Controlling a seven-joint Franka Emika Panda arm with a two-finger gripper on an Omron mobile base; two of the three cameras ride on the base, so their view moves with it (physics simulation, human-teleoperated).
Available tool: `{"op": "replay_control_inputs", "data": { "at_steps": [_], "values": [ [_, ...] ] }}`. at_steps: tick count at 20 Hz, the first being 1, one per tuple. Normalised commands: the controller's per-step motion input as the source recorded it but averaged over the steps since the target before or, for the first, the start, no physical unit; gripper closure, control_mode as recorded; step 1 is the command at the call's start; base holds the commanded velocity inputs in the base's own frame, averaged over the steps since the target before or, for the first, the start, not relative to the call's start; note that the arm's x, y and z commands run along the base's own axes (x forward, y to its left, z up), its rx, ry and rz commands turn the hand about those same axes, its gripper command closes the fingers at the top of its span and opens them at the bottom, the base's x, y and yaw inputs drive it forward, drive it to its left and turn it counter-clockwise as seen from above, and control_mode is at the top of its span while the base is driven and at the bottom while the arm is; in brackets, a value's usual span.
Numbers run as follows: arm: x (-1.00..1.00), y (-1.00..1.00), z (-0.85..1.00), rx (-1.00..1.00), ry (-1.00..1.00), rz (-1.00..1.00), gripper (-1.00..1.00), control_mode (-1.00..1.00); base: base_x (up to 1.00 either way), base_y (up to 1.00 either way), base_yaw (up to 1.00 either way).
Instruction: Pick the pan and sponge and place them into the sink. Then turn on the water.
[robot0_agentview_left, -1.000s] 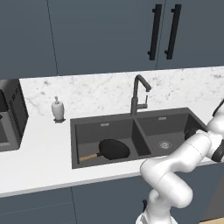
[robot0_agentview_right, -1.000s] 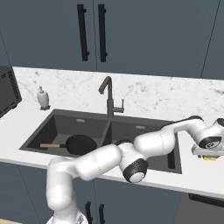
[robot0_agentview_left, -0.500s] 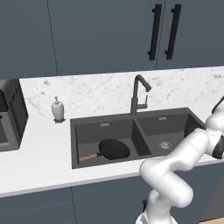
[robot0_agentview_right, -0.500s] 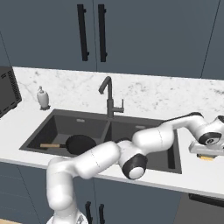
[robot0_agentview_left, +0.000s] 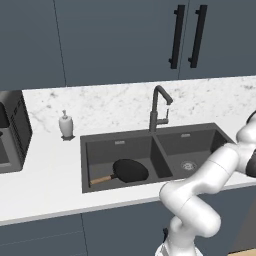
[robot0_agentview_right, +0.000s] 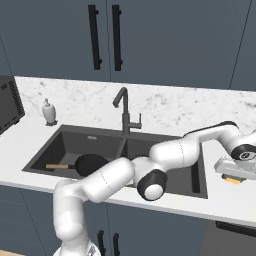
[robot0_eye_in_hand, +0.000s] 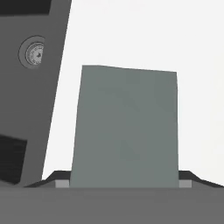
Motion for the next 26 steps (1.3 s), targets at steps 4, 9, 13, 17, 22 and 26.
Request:
{"op": "replay_control_inputs", "data": {
  "at_steps": [4, 9, 13, 17, 22, 26],
  "values": [
    [-0.51, 0.75, 0.00, -0.09, -0.04, 0.00, 1.00, -1.00, 0.00, 0.00, 0.00],
    [-0.45, 0.91, 0.00, -0.12, -0.04, 0.00, 1.00, -1.00, 0.00, 0.00, 0.00],
    [-0.43, 0.99, -0.07, -0.18, -0.05, 0.00, 1.00, -1.00, 0.00, 0.00, 0.00],
    [-0.41, 1.00, -0.07, -0.18, -0.08, 0.00, 1.00, -1.00, 0.00, 0.00, 0.00],
    [-0.30, 1.00, -0.02, -0.19, -0.17, 0.00, 1.00, -1.00, 0.00, 0.00, 0.00],
    [-0.24, 1.00, 0.00, -0.20, -0.27, 0.00, 1.00, -1.00, 0.00, 0.00, 0.00]
  ]
}}
